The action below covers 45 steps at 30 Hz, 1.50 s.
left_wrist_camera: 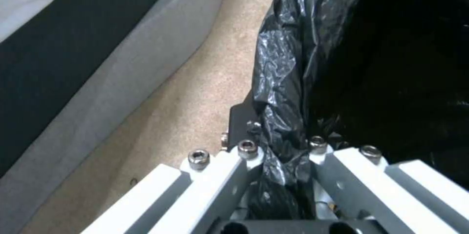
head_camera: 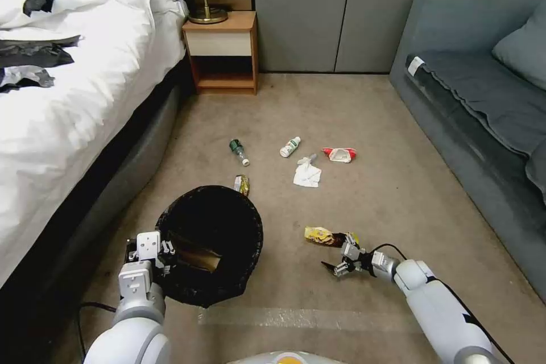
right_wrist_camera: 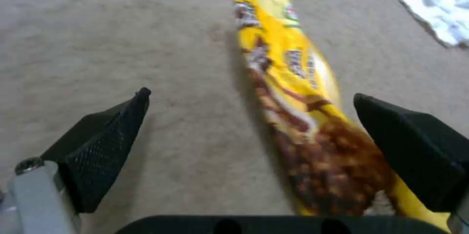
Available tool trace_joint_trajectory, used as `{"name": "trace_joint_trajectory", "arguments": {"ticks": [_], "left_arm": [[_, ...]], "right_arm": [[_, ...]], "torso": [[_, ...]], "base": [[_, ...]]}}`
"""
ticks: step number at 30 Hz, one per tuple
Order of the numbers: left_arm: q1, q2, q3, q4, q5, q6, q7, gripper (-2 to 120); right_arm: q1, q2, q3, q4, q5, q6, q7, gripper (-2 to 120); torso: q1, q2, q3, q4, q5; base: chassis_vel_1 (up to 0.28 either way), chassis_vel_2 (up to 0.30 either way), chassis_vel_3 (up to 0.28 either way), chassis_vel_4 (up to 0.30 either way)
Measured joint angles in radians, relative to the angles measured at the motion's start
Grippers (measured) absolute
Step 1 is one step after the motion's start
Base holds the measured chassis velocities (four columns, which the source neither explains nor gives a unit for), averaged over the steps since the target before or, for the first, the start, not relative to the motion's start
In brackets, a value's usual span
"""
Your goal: Pick up the trash bin, then pick up the garbage from the floor and place it into the trash bin.
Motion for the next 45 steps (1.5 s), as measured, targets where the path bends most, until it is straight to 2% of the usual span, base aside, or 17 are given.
{"name": "trace_joint_trajectory", "arguments": {"ticks": [7,16,17,18,20,22,23,24,27,28,30,34,39,42,43,45], "left_arm": [[0.023,-0.002,-0.002,-0.012,0.008,-0.006,0.000,0],[0.040,-0.006,-0.001,-0.020,0.020,-0.012,0.001,0],[0.042,-0.009,0.000,-0.021,0.022,-0.014,0.001,0],[0.042,-0.009,0.000,-0.021,0.022,-0.014,0.001,0],[0.046,-0.011,0.000,-0.022,0.024,-0.017,0.001,0],[0.047,-0.011,0.000,-0.023,0.024,-0.017,0.001,0],[0.048,-0.011,-0.001,-0.025,0.024,-0.018,0.001,0],[0.048,-0.011,-0.001,-0.025,0.024,-0.018,0.001,0],[0.052,-0.011,-0.002,-0.028,0.025,-0.021,0.002,0],[0.052,-0.011,-0.002,-0.028,0.025,-0.021,0.002,0],[0.055,-0.013,-0.002,-0.029,0.027,-0.022,0.002,0],[0.056,-0.013,-0.002,-0.029,0.028,-0.023,0.002,0],[0.055,-0.013,0.000,-0.029,0.028,-0.024,0.003,0],[0.055,-0.012,0.000,-0.029,0.028,-0.024,0.003,0],[0.054,-0.011,0.000,-0.029,0.028,-0.024,0.003,0],[0.054,-0.011,-0.001,-0.029,0.027,-0.024,0.003,0]], "right_arm": [[0.086,0.013,0.012,-0.106,-0.021,-0.042,0.073,100],[0.114,0.014,0.008,-0.146,-0.011,-0.079,0.098,99],[0.112,0.019,0.006,-0.150,-0.005,-0.084,0.098,92],[0.112,0.019,0.006,-0.150,-0.005,-0.084,0.098,92],[0.106,0.027,0.004,-0.154,0.003,-0.092,0.103,83],[0.104,0.031,0.004,-0.155,0.007,-0.095,0.105,80],[0.102,0.036,0.003,-0.158,0.012,-0.100,0.108,71],[0.102,0.036,0.003,-0.158,0.012,-0.100,0.108,71],[0.095,0.047,0.008,-0.168,0.027,-0.112,0.111,58],[0.095,0.047,0.008,-0.168,0.027,-0.112,0.111,58],[0.086,0.051,0.010,-0.172,0.040,-0.119,0.111,46],[0.080,0.055,0.013,-0.175,0.043,-0.119,0.111,38],[0.062,0.063,0.015,-0.170,0.053,-0.119,0.117,15],[0.059,0.066,0.015,-0.168,0.054,-0.119,0.118,8],[0.056,0.069,0.015,-0.168,0.054,-0.120,0.122,2],[0.054,0.069,0.015,-0.167,0.055,-0.120,0.125,0]], "torso": [[0.000,0.000,0.000,0.0002,0.0000],[0.000,0.000,0.000,0.0000,0.0000],[0.000,0.000,0.000,0.0000,0.0001],[0.000,0.000,0.000,0.0000,0.0001],[0.000,0.000,0.000,-0.0001,0.0000],[0.000,0.000,0.000,-0.0003,-0.0001],[0.000,0.000,0.000,-0.0003,-0.0006],[0.000,0.000,0.000,-0.0003,-0.0006],[0.000,0.000,0.000,-0.0004,-0.0008],[0.000,0.000,0.000,-0.0004,-0.0008],[0.000,0.000,0.000,-0.0003,-0.0006],[0.000,0.000,0.000,-0.0001,-0.0004],[0.000,0.000,0.000,0.0002,0.0000],[0.000,0.000,0.000,0.0001,0.0001],[0.000,0.000,0.000,0.0002,0.0004],[0.000,0.000,0.000,0.0003,0.0003]], "base": [[0.000,0.000,0.000,0.000],[0.000,0.000,0.000,0.000],[0.000,0.000,0.000,0.000],[0.000,0.000,0.000,0.000],[0.000,0.000,0.000,0.000],[0.000,0.000,0.000,0.000],[0.000,0.000,0.000,0.000],[0.000,0.000,0.000,0.000],[0.000,0.000,0.000,0.000],[0.000,0.000,0.000,0.000],[0.000,0.000,0.000,0.000],[0.000,0.000,0.000,0.000],[0.000,0.000,0.000,0.000],[0.000,0.000,0.000,0.000],[0.000,0.000,0.000,0.000],[0.000,0.000,0.000,0.000]]}}
